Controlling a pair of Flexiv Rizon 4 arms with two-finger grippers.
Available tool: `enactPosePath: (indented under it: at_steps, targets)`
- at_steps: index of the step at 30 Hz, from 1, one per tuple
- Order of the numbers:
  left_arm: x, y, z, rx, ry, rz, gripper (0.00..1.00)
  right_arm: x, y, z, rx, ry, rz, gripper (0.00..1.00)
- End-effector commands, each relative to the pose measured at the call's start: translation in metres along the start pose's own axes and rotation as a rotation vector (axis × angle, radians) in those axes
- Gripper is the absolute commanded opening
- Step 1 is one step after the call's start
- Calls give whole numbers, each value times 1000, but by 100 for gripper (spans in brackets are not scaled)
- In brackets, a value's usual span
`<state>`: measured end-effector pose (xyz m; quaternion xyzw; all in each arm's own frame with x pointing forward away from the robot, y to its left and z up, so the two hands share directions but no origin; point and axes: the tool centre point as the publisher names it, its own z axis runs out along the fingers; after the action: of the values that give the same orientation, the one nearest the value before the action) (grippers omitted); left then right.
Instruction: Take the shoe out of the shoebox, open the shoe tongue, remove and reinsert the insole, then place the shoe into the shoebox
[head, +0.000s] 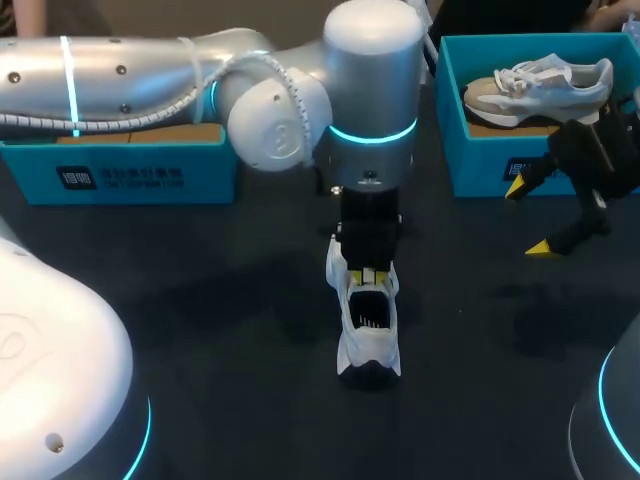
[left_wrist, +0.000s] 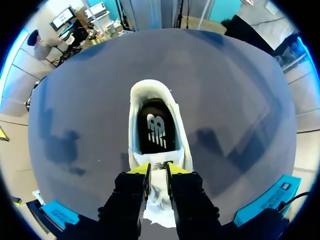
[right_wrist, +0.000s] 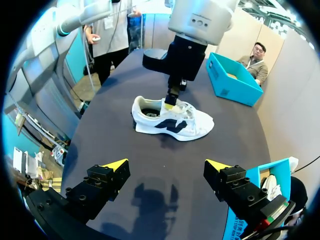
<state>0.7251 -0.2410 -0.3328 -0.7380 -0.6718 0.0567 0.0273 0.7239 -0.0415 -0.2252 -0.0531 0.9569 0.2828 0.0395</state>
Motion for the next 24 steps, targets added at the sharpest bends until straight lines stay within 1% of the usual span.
enactPosePath:
  at_steps: [1, 4, 5, 10, 14, 19, 22, 24]
  targets:
    - [3, -4, 7, 6, -11, -7, 19, 0, 1, 1, 3, 1, 1, 100]
    - [4, -6, 8, 8, -20, -20, 20, 0, 1, 1, 3, 1, 1, 100]
    - [5, -6, 7, 8, -25, -27, 21, 0, 1, 1, 3, 1, 1, 100]
    - [8, -5, 0, -4, -44, -53, 20, 0, 1, 1, 3, 1, 1, 100]
    - [9, -7, 2, 1, -42, -68, 21, 0, 1, 1, 3, 1, 1, 100]
    - [7, -9, 10, -4, -30, -113, 23, 0, 1, 1, 3, 1, 1, 100]
    - [5, -12, 9, 7, -41, -131, 24, 0, 1, 1, 3, 1, 1, 100]
    - [4, -14, 6, -6, -49, -162, 25, 0, 1, 1, 3, 1, 1, 100]
